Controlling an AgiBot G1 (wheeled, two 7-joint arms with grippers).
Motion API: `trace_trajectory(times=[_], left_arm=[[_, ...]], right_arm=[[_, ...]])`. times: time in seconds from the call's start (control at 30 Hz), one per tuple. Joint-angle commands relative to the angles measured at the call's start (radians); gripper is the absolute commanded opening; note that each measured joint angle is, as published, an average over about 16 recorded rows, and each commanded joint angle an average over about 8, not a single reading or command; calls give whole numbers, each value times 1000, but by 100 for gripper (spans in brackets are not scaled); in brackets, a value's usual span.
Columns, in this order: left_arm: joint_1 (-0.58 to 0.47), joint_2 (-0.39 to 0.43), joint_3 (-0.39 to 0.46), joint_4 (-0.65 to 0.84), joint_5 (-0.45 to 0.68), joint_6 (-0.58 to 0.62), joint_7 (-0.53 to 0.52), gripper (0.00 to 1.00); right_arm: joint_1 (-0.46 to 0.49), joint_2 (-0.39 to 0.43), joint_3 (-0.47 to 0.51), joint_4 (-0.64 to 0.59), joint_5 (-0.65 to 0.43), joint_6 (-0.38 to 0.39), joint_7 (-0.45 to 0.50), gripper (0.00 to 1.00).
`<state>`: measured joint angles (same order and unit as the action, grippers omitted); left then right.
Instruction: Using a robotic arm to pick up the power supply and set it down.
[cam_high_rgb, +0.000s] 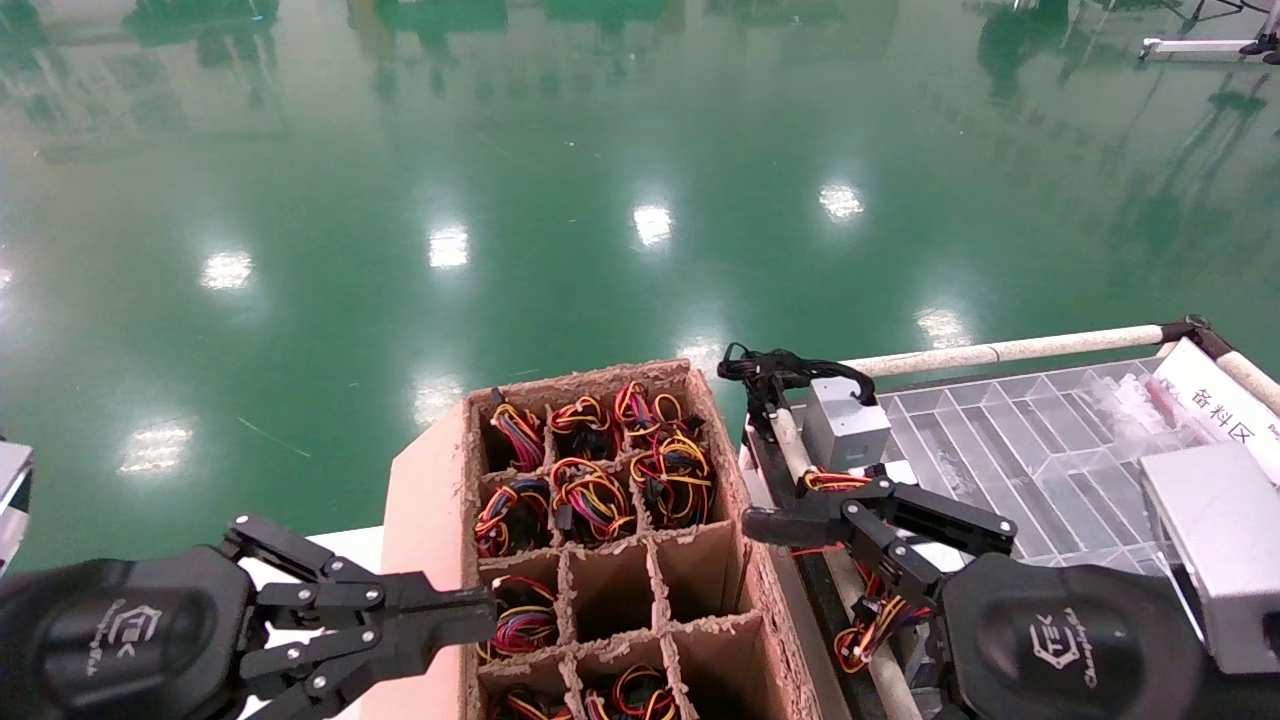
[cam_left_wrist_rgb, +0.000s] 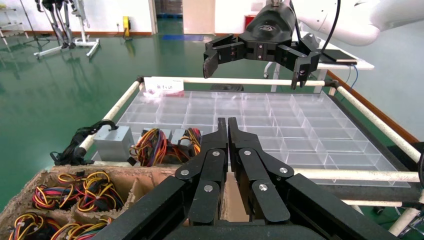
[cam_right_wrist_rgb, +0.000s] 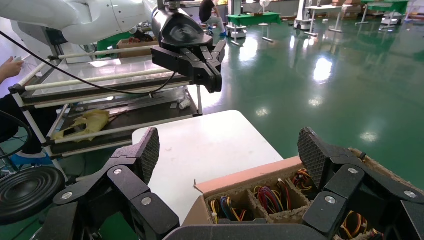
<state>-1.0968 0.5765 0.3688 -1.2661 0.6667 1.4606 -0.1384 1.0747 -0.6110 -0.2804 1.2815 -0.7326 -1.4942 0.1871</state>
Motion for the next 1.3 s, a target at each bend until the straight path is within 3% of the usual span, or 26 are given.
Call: trace_trajectory(times=[0.03, 0.23, 0.3, 0.53, 0.7, 1.07, 1.13, 1.3], left_arm=[[0, 0, 0, 0, 0, 0, 0, 10], [0, 0, 0, 0, 0, 0, 0, 84], [0, 0, 0, 0, 0, 0, 0, 100], [0, 0, 0, 0, 0, 0, 0, 100], [0, 0, 0, 0, 0, 0, 0, 100], [0, 0, 0, 0, 0, 0, 0, 100], [0, 0, 0, 0, 0, 0, 0, 100], [0, 0, 0, 0, 0, 0, 0, 100]], right_arm=[[0, 0, 1, 1, 1, -1, 0, 100], [18, -15, -18, -30, -51, 29, -3, 100], [42, -35, -35, -63, -99, 52, -8, 100], [191, -147, -128, -247, -326, 124, -59, 100], [295, -244, -195, -406, -450, 131, -119, 100], [447, -455, -272, -778, -556, 106, -303, 98], [464, -488, -278, -835, -563, 108, -335, 84], [500, -557, -284, -966, -572, 126, -402, 21]])
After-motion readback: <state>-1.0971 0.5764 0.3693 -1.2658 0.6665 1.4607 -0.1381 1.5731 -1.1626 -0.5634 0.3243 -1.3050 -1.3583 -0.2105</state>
